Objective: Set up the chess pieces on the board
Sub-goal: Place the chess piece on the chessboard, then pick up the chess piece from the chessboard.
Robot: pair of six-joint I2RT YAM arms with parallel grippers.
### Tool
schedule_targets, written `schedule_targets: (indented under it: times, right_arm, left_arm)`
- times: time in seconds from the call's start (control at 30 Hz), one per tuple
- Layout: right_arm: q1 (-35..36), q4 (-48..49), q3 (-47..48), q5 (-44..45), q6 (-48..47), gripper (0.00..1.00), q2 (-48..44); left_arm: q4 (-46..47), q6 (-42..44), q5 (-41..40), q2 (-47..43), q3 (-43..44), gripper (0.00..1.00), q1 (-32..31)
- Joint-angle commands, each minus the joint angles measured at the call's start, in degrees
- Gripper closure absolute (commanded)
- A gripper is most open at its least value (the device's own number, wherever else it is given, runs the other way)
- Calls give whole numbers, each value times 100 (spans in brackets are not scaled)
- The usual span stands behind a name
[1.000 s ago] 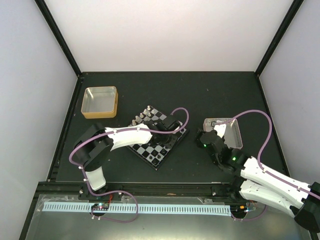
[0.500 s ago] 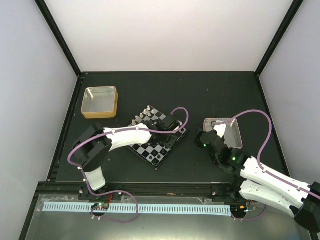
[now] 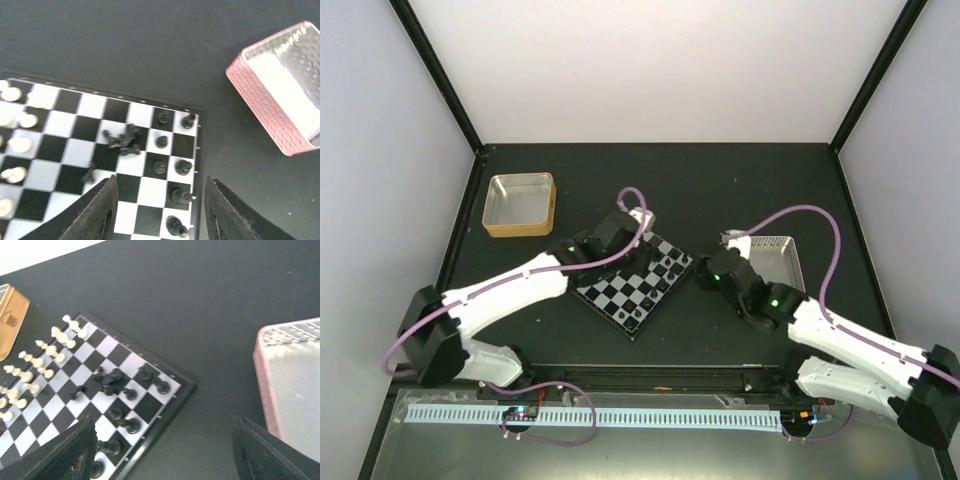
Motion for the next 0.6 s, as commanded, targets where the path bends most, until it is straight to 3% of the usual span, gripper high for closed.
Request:
schedule_targets:
  times: [0.0,0.33,0.57]
  right_arm:
    - [-38,195,756,-769,-640,26,835]
    - [-121,-432,2722,-1762,-1694,46,3483]
    - [-133,-621,3667,-2271,-2131,53,4790]
  left_arm:
    - [333,-389,-659,-977,-644,49,240]
    - [1162,-471,-1723,-3544,-2269,36,473]
    - [1059,-346,-1999,-4301,-2651,30,559]
